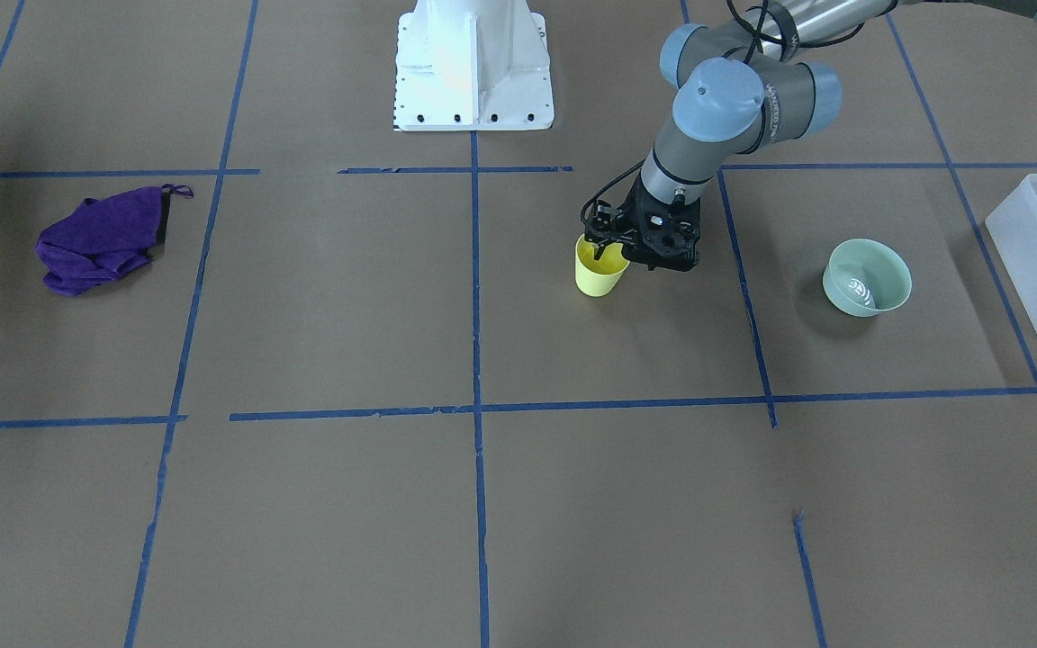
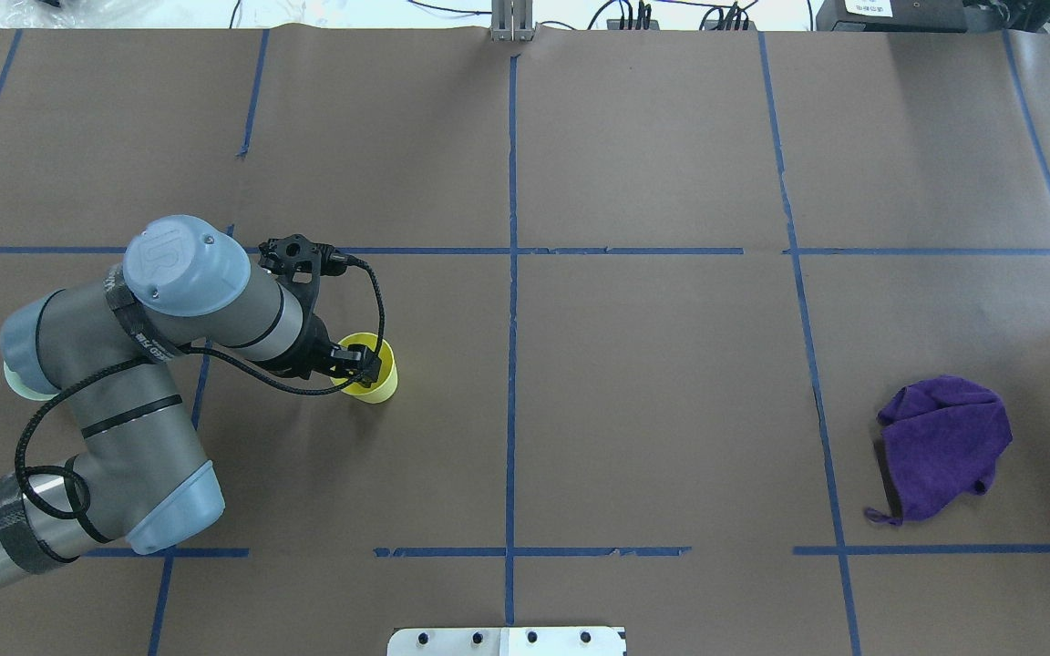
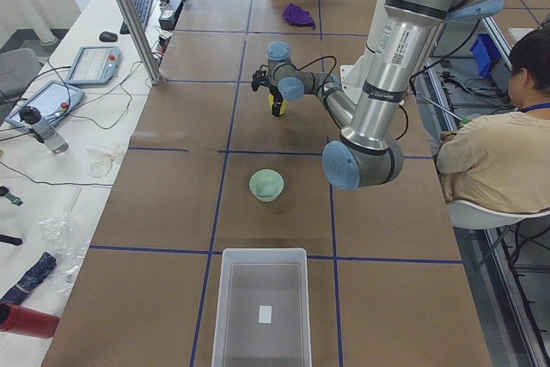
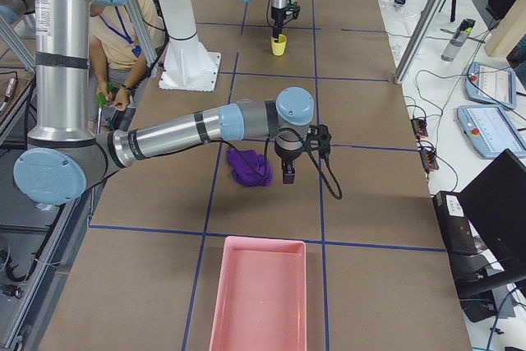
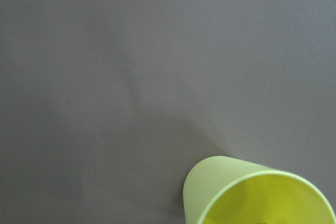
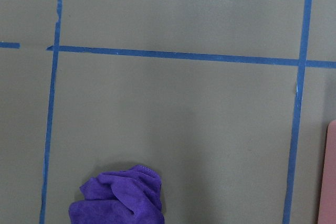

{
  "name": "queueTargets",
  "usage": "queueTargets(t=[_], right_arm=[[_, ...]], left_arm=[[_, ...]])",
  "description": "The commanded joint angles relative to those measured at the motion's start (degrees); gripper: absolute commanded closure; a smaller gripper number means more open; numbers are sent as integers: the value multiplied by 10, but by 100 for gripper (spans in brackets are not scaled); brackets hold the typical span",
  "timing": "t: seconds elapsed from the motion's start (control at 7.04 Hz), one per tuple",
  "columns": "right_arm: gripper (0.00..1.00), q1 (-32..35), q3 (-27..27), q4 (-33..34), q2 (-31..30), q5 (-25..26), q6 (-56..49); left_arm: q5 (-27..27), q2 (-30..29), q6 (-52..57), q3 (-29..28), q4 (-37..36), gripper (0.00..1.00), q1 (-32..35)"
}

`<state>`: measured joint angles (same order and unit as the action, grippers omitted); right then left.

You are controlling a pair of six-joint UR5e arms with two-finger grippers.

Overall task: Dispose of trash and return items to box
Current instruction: 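Lift the yellow cup with the left gripper and drop it into the clear bin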

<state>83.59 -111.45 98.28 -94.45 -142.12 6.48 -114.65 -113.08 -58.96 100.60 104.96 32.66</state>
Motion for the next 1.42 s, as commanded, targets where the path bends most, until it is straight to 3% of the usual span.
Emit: queueTargets(t=[0.0, 0.43, 0.57, 0.85, 0.99, 1.14, 1.28], right_arm=[[0, -1, 0, 1, 1, 0, 0], [0, -1, -5, 0, 1, -10, 1], [0, 0, -7, -1, 1, -34, 12], [0, -9, -25, -1, 4, -35, 48], [0, -27, -38, -1, 7, -34, 85], [0, -47, -47, -10, 8, -33, 106], [0, -63, -45, -25, 7, -29, 121]], left_arm=[[-2, 0, 0, -8, 2, 97, -8], [1, 1, -7, 19, 1, 100, -5], [0, 2, -8, 60, -4, 100, 23], [-5, 56, 3, 153, -22, 100, 155], [-8, 111, 56, 171, -26, 100, 213], [-35, 170, 182, 181, -24, 100, 263], [-94, 213, 305, 173, -22, 100, 331]])
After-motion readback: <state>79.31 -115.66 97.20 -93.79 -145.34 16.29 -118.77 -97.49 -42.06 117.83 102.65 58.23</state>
